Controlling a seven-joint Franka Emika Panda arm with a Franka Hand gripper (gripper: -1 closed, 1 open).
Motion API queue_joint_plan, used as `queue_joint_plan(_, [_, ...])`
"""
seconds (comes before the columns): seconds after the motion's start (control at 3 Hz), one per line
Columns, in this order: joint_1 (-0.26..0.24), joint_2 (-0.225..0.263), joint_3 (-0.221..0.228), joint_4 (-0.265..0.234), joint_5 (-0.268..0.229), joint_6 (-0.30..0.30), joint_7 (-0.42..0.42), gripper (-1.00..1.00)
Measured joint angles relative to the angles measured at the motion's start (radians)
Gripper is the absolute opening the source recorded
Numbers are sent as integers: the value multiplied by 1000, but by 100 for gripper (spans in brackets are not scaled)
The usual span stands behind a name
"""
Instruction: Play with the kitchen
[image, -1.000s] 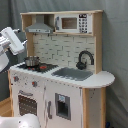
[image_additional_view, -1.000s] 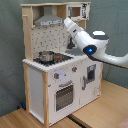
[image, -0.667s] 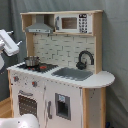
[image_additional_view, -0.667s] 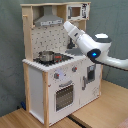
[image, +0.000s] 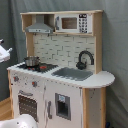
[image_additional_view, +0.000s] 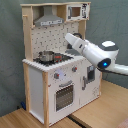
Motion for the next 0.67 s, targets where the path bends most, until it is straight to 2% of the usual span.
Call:
queue_joint_plan(0.33, [75,0,46,-47,0,12,-54,100])
queue_joint_plan(0.67, [125,2,87,-76,3,22,-125,100])
